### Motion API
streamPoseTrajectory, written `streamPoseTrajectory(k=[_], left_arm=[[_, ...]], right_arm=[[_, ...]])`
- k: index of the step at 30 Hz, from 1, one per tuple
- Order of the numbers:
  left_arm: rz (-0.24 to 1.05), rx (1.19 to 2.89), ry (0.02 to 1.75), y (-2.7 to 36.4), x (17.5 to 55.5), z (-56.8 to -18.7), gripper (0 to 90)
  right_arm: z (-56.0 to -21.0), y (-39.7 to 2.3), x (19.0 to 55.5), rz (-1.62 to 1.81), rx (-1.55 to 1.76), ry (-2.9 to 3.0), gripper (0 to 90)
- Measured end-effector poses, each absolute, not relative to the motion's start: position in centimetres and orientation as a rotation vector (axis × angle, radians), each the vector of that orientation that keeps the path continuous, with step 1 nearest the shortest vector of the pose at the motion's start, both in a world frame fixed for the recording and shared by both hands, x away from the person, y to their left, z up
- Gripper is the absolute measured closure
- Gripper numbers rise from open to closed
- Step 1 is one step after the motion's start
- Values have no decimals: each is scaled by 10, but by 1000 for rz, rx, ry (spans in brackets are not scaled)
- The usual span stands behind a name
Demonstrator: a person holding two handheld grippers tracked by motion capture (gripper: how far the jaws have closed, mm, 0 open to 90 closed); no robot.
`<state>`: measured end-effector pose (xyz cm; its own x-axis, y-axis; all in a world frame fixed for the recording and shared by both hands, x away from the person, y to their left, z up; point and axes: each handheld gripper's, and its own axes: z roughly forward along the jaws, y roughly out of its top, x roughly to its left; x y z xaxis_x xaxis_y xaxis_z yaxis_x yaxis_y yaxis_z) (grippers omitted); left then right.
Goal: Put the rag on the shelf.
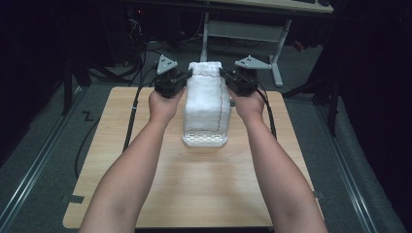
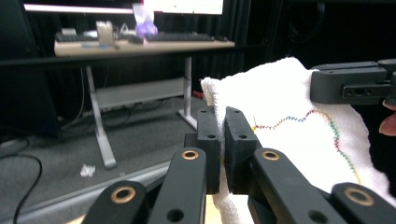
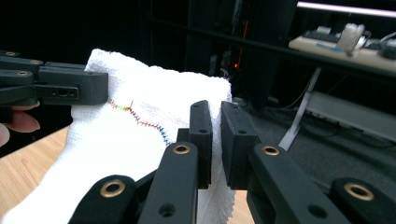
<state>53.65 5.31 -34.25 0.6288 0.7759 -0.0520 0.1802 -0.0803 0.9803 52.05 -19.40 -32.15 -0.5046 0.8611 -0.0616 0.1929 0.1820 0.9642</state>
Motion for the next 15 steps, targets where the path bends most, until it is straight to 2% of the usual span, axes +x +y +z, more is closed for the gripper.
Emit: streamPoseTrajectory(k=[15], left_arm=[[503,1728,906,49,553,-387,864]], right_arm=[[-359,-197,542,1309,1074,1966,836]])
